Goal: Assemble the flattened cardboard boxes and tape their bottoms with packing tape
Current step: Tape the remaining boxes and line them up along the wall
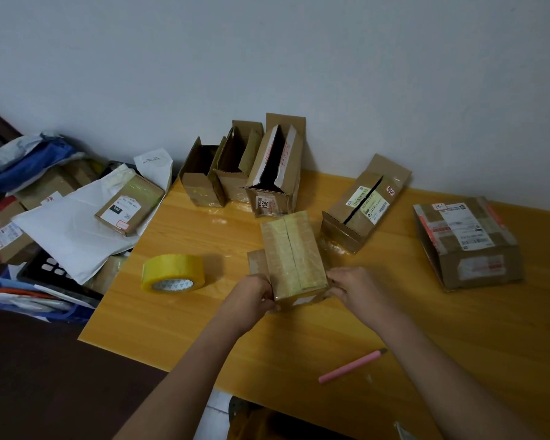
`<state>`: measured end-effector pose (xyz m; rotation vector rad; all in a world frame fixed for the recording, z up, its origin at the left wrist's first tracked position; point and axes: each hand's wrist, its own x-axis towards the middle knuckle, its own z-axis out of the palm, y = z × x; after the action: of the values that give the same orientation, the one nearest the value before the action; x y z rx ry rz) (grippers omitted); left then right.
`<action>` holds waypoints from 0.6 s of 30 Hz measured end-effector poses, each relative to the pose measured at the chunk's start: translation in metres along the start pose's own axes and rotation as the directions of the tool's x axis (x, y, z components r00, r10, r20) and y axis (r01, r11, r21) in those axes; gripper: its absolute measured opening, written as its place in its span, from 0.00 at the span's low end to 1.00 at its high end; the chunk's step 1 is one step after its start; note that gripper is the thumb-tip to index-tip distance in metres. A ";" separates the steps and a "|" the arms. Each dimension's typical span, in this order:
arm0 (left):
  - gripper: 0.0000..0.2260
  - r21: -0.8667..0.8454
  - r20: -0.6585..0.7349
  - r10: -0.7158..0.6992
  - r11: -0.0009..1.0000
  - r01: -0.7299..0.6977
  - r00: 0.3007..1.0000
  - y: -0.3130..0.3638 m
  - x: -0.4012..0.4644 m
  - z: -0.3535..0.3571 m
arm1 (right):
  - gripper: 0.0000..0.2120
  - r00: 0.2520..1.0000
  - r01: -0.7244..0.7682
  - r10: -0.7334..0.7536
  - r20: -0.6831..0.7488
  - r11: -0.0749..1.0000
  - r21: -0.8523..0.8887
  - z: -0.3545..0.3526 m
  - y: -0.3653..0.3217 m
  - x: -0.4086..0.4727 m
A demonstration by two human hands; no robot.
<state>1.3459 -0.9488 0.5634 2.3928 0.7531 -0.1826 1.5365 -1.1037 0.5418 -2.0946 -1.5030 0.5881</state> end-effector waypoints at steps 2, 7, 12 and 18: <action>0.07 -0.044 -0.013 -0.036 0.998 0.036 0.999 0.001 0.001 0.002 | 0.15 1.000 -0.013 0.014 -0.009 0.998 0.068 0.004 -0.001 0.000; 0.19 -0.108 -0.094 -0.067 0.992 0.057 0.993 0.011 -0.002 0.008 | 0.08 0.994 -0.050 0.059 -0.089 0.994 0.101 0.014 -0.004 0.000; 0.16 -0.065 -0.155 -0.110 0.993 0.101 0.982 0.016 0.002 0.017 | 0.04 0.985 -0.108 0.122 -0.125 0.988 0.114 0.020 -0.005 0.003; 0.12 -0.065 -0.213 -0.115 0.993 0.103 0.970 0.014 0.002 0.026 | 0.04 0.973 -0.107 0.128 -0.195 0.988 0.111 0.027 -0.005 0.000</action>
<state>1.3564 -0.9724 0.5490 2.3460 0.9782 0.0550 1.5162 -1.0983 0.5240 -2.1068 -1.2198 0.4674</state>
